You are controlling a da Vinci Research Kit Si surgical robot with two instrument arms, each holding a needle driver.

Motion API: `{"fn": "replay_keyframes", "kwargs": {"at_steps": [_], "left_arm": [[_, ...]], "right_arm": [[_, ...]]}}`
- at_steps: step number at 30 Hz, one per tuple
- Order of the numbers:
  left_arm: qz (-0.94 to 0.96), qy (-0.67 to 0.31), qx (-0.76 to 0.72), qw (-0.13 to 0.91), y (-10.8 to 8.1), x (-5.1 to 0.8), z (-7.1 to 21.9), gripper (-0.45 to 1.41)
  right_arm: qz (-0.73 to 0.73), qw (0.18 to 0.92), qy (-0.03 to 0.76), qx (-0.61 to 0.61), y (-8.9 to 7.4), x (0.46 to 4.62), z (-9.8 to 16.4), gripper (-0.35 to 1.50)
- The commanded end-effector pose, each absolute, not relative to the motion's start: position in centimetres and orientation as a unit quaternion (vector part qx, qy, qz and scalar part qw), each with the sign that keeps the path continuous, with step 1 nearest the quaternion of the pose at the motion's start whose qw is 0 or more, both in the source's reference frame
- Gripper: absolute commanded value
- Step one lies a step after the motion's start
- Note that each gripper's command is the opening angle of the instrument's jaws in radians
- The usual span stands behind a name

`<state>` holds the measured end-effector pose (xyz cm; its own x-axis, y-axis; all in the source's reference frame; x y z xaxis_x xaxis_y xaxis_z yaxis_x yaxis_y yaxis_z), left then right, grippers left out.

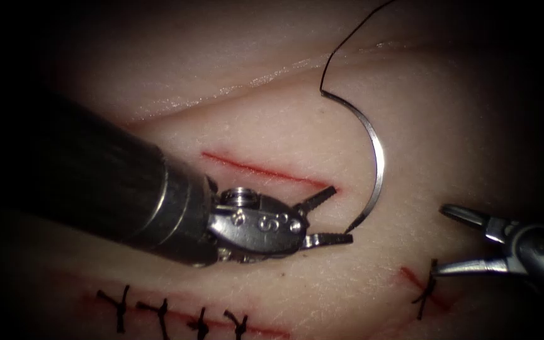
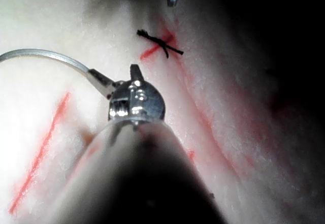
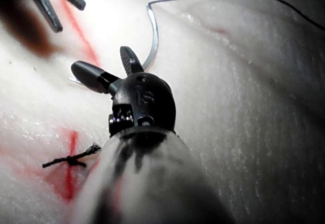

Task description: Wound Closure

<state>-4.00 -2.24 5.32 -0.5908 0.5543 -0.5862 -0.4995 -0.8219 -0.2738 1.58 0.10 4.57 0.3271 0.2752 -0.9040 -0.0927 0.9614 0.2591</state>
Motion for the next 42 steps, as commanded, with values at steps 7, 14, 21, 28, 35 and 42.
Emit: {"fn": "replay_keyframes", "kwargs": {"at_steps": [7, 14, 21, 28, 35, 42], "left_arm": [[0.882, -0.062, -0.337, 0.323, -2.3, -4.20, 5.8, 0.71], [0.884, -0.064, -0.334, 0.320, -2.4, -4.28, 6.0, 0.64], [0.888, -0.071, -0.329, 0.313, -2.4, -4.38, 6.1, 0.56], [0.894, -0.074, -0.322, 0.304, -2.4, -4.35, 6.3, 0.59], [0.894, -0.081, -0.323, 0.298, -2.4, -4.40, 6.4, 0.56], [0.897, -0.080, -0.319, 0.296, -2.4, -4.36, 6.5, 0.19]], "right_arm": [[0.111, 0.811, 0.569, 0.078, 0.1, 1.67, 4.6, 0.68], [0.113, 0.812, 0.568, 0.079, 0.1, 1.68, 4.6, 0.66], [0.116, 0.812, 0.567, 0.080, 0.0, 1.70, 4.6, 0.69], [0.117, 0.812, 0.566, 0.078, 0.0, 1.75, 4.6, 0.74], [0.119, 0.812, 0.566, 0.077, 0.1, 1.78, 4.6, 0.79], [0.122, 0.812, 0.566, 0.079, 0.1, 1.78, 4.6, 0.78]]}}
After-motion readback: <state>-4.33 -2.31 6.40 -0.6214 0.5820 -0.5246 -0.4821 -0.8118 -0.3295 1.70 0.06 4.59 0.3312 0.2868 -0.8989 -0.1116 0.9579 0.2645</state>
